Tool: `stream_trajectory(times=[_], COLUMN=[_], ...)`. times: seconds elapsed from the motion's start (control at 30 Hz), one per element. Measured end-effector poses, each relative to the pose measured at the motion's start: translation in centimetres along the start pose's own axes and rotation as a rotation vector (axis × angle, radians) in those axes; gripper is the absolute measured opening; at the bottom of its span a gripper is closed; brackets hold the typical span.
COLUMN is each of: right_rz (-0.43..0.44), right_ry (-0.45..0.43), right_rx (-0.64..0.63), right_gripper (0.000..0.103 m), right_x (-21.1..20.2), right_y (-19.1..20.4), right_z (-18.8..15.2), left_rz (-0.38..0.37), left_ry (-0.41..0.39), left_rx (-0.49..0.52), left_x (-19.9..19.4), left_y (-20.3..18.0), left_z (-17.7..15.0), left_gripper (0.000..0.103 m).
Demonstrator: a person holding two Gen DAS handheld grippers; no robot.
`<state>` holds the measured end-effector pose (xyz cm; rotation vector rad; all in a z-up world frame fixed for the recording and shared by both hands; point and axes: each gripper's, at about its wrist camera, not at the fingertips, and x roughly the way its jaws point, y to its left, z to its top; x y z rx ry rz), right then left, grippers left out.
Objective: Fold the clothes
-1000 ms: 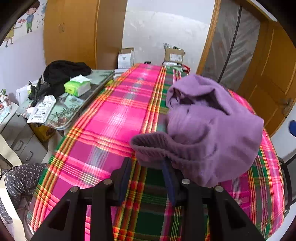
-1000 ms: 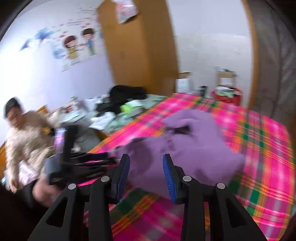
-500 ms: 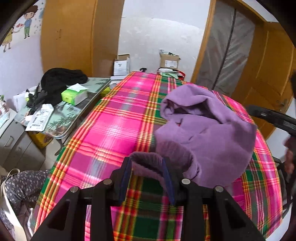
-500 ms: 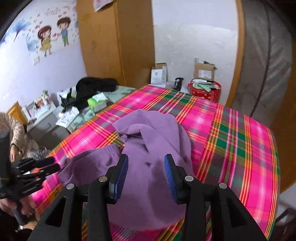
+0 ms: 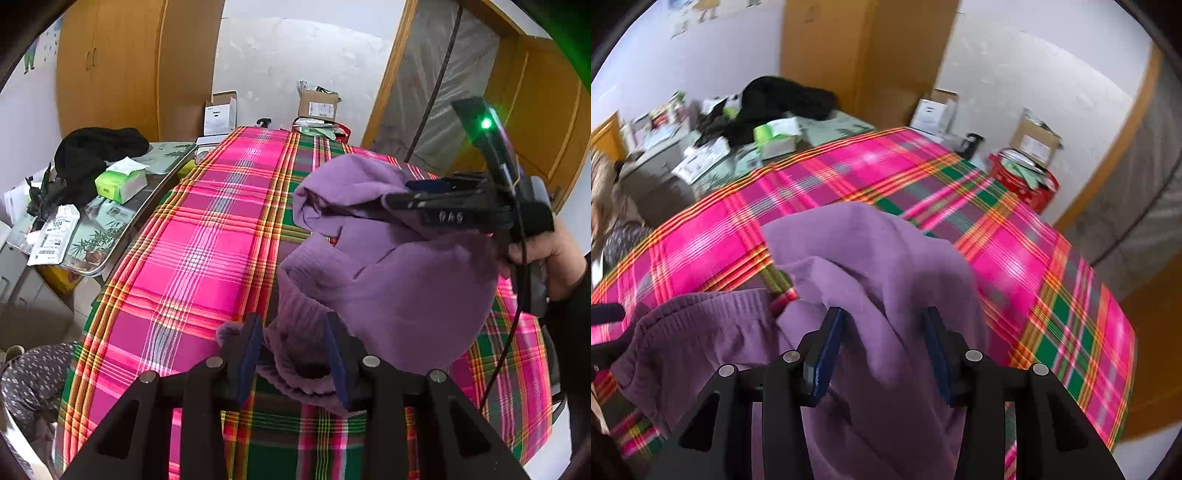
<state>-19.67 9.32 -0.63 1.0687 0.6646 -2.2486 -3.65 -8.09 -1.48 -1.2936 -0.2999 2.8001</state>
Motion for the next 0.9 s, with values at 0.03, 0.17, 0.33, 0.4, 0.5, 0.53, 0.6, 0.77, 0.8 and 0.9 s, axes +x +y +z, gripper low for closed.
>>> stream_trajectory(times=[0.03, 0.17, 0.33, 0.4, 0.5, 0.53, 0.6, 0.77, 0.8, 0.9], right_rz=[0.0, -0.036, -0.085, -0.113, -0.127, -0.145, -0.177, -0.282, -0.297, -0.319], right_ry=[0.009, 0.045, 0.062, 0.041, -0.057, -0.094, -0.152, -0.233, -0.223, -0.133], right_rx=[-0.018, -0.077, -0.081, -0.042, 0.035, 0.075, 0.196, 0.566, 0.656, 0.788], right_gripper=[0.053, 0.056, 0.029, 0.011, 0.009, 0.007, 0.007, 0.007, 0.007, 0.007], right_x=[0.2, 1.2, 1.8, 1.2, -2.2, -3.9, -7.4, -15.7, -17.0, -17.8], right_y=[0.3, 0.9, 0.7, 0.0, -1.6, -2.3, -4.5, -10.1, -10.8, -10.1], right_z=[-0.1, -0.3, -0.3, -0.2, -1.0, -1.6, -4.1, -14.3, -17.7, -24.6], left_rz=[0.002, 0.011, -0.021, -0.026, -0.038, -0.042, -0.053, -0.074, -0.078, -0.084], left_ry=[-0.002, -0.019, 0.048, 0.06, 0.065, 0.064, 0.06, 0.056, 0.057, 0.061], left_rx=[-0.007, -0.038, -0.025, -0.015, 0.018, 0.032, 0.048, 0.064, 0.064, 0.062], left_x=[0.0, -0.4, 2.1, 2.8, 3.3, 3.4, 3.4, 2.6, 2.4, 1.9], left_y=[0.2, 0.9, 0.2, -0.1, -0.6, -0.8, -0.9, -0.9, -0.8, -0.5], left_z=[0.2, 0.9, 1.4, 1.3, 1.0, 0.8, 0.2, -1.4, -1.7, -2.6], left_gripper=[0.035, 0.035, 0.035, 0.035, 0.02, 0.013, 0.01, 0.003, 0.003, 0.003])
